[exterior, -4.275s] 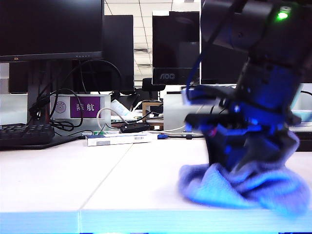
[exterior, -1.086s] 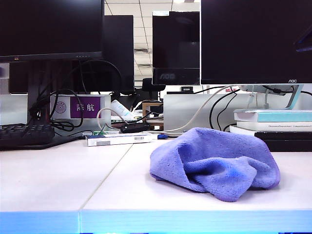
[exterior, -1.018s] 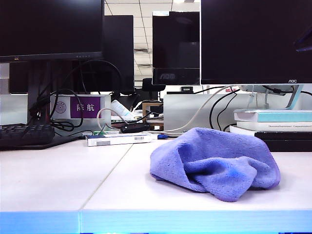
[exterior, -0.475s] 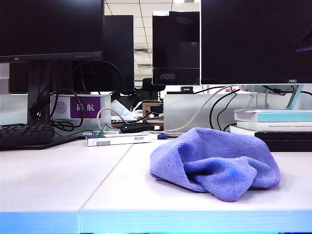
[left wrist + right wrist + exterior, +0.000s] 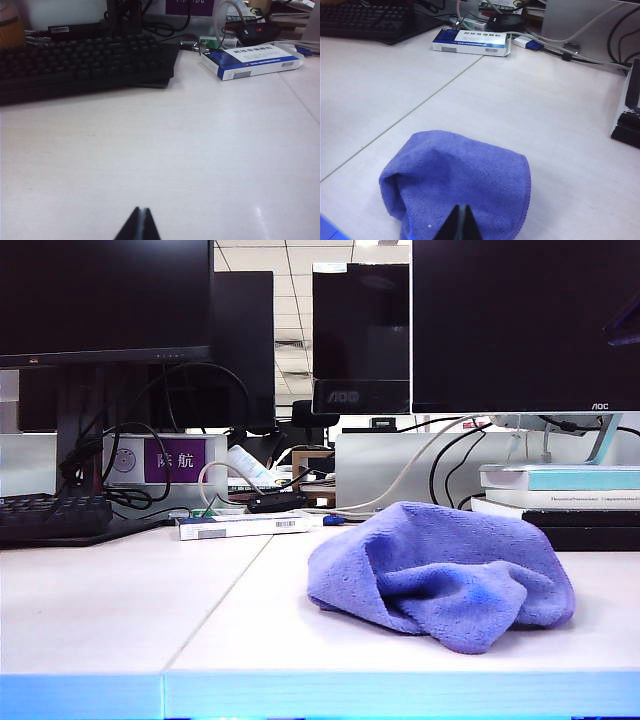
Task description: Wipe the table from front to back using the rag.
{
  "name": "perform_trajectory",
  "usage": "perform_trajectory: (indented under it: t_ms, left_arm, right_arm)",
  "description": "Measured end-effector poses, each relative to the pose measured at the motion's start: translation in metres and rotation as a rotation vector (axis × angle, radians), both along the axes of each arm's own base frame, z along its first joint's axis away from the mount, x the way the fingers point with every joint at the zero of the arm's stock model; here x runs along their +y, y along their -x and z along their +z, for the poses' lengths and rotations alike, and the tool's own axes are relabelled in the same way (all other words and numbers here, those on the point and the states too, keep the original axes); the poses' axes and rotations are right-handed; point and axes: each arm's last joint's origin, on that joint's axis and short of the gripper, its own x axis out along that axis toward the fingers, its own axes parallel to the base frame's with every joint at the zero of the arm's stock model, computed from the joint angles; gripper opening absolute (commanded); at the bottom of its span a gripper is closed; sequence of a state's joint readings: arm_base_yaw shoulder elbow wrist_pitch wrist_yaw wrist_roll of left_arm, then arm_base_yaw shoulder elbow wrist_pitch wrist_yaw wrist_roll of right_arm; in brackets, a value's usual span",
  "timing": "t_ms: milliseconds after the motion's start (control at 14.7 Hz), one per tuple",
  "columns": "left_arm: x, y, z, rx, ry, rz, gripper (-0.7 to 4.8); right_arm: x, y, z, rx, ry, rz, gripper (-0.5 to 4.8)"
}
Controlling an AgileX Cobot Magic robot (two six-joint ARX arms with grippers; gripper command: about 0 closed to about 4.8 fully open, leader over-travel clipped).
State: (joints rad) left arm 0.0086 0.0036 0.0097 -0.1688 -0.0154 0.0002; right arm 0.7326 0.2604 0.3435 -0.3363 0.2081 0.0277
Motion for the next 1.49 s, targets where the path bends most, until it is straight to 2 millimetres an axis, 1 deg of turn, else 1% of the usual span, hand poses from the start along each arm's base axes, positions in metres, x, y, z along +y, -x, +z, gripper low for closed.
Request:
perform_trajectory:
  t_ms: [543, 611, 679, 814, 882, 950, 1154, 1222, 1493]
  left_arm:
    - [0.000, 0.000, 0.000, 0.000, 0.002, -0.006, -0.04]
    - [0.000, 0.000, 0.000, 0.000, 0.002, -0.006, -0.03]
    - [0.000, 0.000, 0.000, 0.000, 0.002, -0.006, -0.04]
    - [0.000, 0.000, 0.000, 0.000, 0.002, -0.007, -0.04]
    - [0.000, 0.000, 0.000, 0.000, 0.002, -0.007, -0.03]
    - [0.000, 0.000, 0.000, 0.000, 0.002, -0.007, -0.04]
    - [0.000, 0.000, 0.000, 0.000, 0.002, -0.009, -0.03]
    - [0.000, 0.000, 0.000, 0.000, 0.002, -0.009, -0.03]
    - [0.000, 0.000, 0.000, 0.000, 0.002, -0.010, -0.03]
  right_arm:
    - [0.000, 0.000, 0.000, 0.000, -0.001, -0.001, 0.00]
    - [-0.003, 0.001, -0.001, -0.015, -0.014, -0.015, 0.00]
    - [-0.008, 0.000, -0.002, -0.031, -0.023, -0.057, 0.00]
    - [-0.021, -0.003, -0.005, -0.054, -0.036, -0.198, 0.00]
    - [-0.028, -0.004, -0.009, -0.070, -0.044, -0.273, 0.00]
    - [-0.036, -0.005, -0.018, -0.086, -0.050, -0.363, 0.00]
    - [-0.045, -0.008, -0.041, -0.064, -0.037, -0.468, 0.00]
    - [-0.047, -0.009, -0.047, -0.049, -0.036, -0.478, 0.00]
    - [-0.048, -0.015, -0.077, 0.046, -0.054, -0.394, 0.00]
